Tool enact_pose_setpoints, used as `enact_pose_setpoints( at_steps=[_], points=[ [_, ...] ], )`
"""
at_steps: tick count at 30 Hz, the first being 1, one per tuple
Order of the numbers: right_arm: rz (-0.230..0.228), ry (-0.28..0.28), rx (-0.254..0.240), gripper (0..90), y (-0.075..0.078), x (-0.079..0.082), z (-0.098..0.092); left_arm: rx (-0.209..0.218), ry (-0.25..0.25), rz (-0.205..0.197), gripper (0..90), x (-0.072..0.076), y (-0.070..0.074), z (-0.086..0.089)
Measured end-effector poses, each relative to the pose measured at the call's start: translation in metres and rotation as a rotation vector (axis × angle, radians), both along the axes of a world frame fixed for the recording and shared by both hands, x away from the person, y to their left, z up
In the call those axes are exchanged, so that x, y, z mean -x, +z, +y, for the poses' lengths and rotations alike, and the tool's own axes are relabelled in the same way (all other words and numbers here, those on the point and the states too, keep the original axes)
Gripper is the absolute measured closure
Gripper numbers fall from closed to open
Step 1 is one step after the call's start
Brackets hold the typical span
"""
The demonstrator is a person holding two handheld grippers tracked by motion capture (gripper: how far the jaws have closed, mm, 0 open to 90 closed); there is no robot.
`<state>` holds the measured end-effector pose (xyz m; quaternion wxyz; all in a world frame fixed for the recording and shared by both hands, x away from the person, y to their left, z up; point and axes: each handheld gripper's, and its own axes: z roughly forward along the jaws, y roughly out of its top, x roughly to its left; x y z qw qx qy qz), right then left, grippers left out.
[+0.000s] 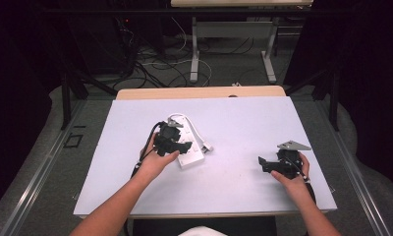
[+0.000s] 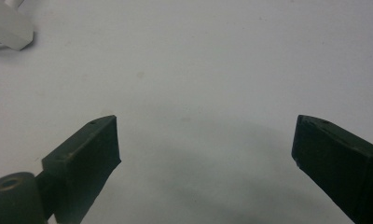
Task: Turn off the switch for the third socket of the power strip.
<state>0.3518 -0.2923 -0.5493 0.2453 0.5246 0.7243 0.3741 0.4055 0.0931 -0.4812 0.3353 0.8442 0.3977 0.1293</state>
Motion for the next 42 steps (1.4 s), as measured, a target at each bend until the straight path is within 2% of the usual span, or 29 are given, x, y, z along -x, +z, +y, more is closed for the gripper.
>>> enact_pose_setpoints(
  at_steps=[7,9,11,12,17,21,28,32,33,35,37,42],
  points=[
    [0.001,0.005,-0.006,7.1,-0.001,0.000,0.000,-0.008,-0.018,0.033,55.5,-0.005,-0.003,-0.007],
    [0.000,0.006,-0.002,7.1,-0.001,-0.001,0.000,-0.012,-0.024,0.028,58.3,-0.006,-0.003,-0.008],
    [0.001,0.007,-0.004,7.1,-0.001,-0.001,0.000,-0.009,-0.024,0.036,61.6,-0.007,-0.003,-0.009],
    [0.004,0.005,-0.007,7.1,-0.001,-0.001,0.000,0.005,-0.019,0.047,62.7,-0.007,-0.004,-0.012],
    [0.003,0.004,-0.007,7.1,-0.001,-0.001,0.000,-0.016,-0.021,0.058,68.5,-0.010,-0.005,-0.015],
    [0.003,0.004,-0.007,7.1,-0.001,-0.001,0.000,-0.004,-0.017,0.056,73.2,-0.012,-0.006,-0.018],
    [0.003,0.003,-0.006,7.2,-0.001,-0.001,0.000,-0.001,-0.020,0.102,78.8,-0.016,-0.010,-0.025],
    [0.004,0.005,-0.008,7.3,-0.001,-0.001,-0.001,0.002,-0.015,0.142,81.7,-0.019,-0.012,-0.026],
    [0.005,0.005,-0.009,7.3,-0.001,-0.001,-0.001,0.021,-0.006,0.159,81.8,-0.019,-0.013,-0.028],
    [0.005,0.005,-0.008,7.3,-0.001,-0.001,-0.001,0.008,-0.015,0.163,82.8,-0.021,-0.013,-0.027],
    [0.005,0.005,-0.007,7.3,-0.001,-0.001,-0.001,0.023,-0.003,0.191,84.2,-0.023,-0.015,-0.029],
    [0.005,0.005,-0.008,7.3,-0.001,-0.001,-0.001,0.031,0.015,0.213,86.5,-0.025,-0.018,-0.031]
  ],
)
